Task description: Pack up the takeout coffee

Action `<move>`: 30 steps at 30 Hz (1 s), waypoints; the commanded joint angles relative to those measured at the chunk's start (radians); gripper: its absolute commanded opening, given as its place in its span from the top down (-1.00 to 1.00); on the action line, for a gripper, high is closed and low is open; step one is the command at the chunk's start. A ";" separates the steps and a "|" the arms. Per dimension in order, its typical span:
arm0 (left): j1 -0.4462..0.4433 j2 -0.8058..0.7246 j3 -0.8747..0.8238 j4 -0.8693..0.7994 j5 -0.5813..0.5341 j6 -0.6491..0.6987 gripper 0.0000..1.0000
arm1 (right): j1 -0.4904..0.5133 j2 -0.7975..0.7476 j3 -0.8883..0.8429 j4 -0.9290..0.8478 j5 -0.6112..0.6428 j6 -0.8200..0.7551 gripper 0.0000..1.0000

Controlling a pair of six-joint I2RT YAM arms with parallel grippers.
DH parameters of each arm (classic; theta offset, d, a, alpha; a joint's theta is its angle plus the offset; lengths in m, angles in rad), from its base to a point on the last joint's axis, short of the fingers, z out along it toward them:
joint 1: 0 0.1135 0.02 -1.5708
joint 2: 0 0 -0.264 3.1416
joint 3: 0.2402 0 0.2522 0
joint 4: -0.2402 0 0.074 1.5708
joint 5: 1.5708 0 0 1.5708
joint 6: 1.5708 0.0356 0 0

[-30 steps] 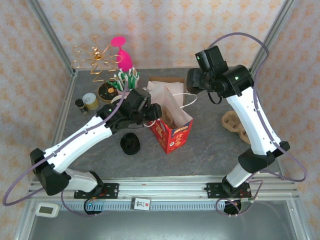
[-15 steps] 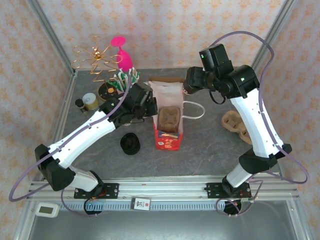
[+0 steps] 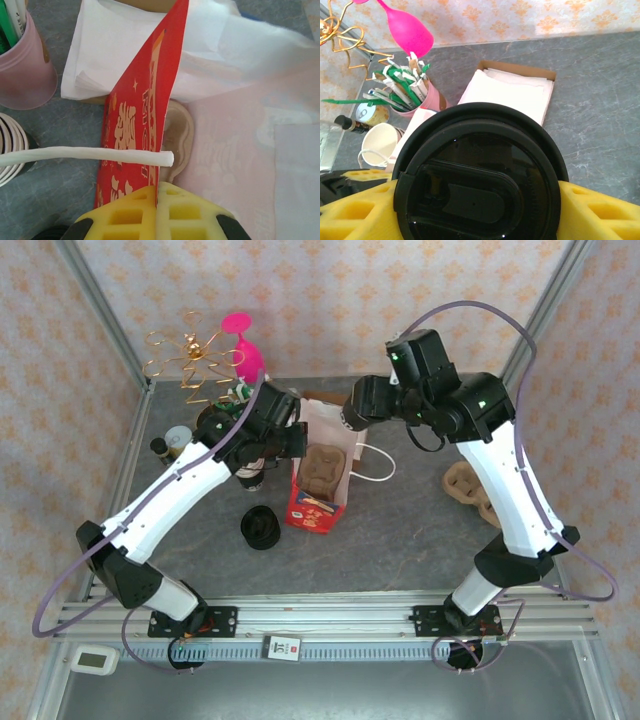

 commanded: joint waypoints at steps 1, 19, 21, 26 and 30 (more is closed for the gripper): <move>0.010 0.011 0.048 -0.054 -0.030 0.037 0.96 | 0.014 0.012 0.035 -0.011 -0.021 0.014 -0.34; 0.011 -0.007 0.030 0.011 0.005 -0.046 0.96 | 0.170 -0.024 -0.105 -0.011 -0.028 0.103 -0.31; 0.012 -0.015 0.025 0.017 0.004 -0.060 0.96 | 0.195 -0.030 -0.134 -0.010 -0.022 0.125 -0.30; 0.011 -0.043 -0.012 0.054 0.027 -0.108 0.96 | 0.234 -0.059 -0.239 -0.011 0.006 0.174 -0.29; 0.011 -0.066 -0.037 0.078 0.038 -0.145 0.97 | 0.268 -0.074 -0.296 -0.011 0.029 0.207 -0.28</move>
